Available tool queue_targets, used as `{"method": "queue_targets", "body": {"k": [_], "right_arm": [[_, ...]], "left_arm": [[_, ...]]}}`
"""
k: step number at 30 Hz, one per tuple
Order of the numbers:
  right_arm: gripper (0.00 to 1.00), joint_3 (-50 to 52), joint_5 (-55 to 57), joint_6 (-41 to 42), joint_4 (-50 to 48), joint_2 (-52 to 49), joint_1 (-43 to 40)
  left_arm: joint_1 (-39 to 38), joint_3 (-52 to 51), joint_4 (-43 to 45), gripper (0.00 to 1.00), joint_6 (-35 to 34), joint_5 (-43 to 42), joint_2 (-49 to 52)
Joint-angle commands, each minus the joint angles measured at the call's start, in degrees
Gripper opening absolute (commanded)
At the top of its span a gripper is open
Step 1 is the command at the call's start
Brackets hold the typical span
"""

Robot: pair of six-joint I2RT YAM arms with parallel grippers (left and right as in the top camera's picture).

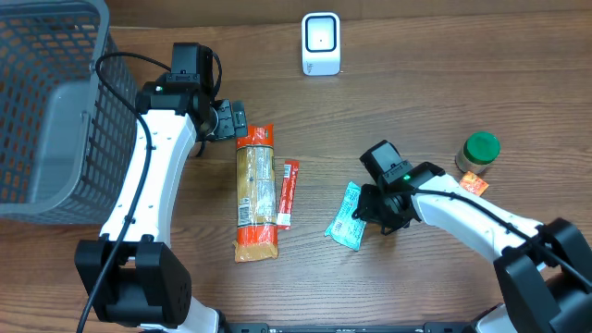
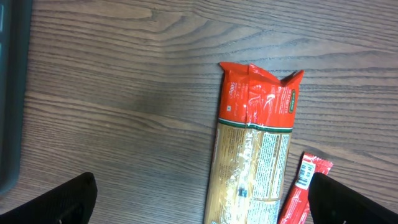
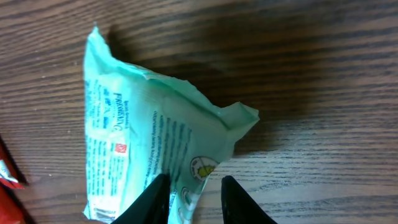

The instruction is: Scan the item barcode

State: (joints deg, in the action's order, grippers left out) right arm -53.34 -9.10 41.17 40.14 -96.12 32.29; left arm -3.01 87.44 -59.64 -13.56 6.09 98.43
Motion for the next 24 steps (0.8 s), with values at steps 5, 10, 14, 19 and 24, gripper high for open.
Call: {"method": "queue_targets", "body": {"k": [5,10,14,19,24], "right_arm": [[0.29,0.52,-3.74,0.37,0.22,-3.04,-4.42],[0.28,0.52,-3.63,0.37,0.2,-3.04,-4.39],[0.27,0.52,-3.63,0.37,0.2,-3.04,-4.39],[0.2,0.52,-3.63,0.37,0.2,-3.04,-4.42],[0.15,0.5,-4.09,-1.14,0.0,-3.04,-4.42]], "left_arm": [[-0.02,0.87,-0.02,1.0,0.26,0.44,-0.7],[-0.02,0.87,-0.02,1.0,0.26,0.44,-0.7],[-0.02,0.87,-0.02,1.0,0.26,0.44,-0.7],[-0.02,0.87,-0.02,1.0,0.26,0.44,-0.7],[-0.02,0.87,-0.02,1.0,0.26,0.44,-0.7]]}}
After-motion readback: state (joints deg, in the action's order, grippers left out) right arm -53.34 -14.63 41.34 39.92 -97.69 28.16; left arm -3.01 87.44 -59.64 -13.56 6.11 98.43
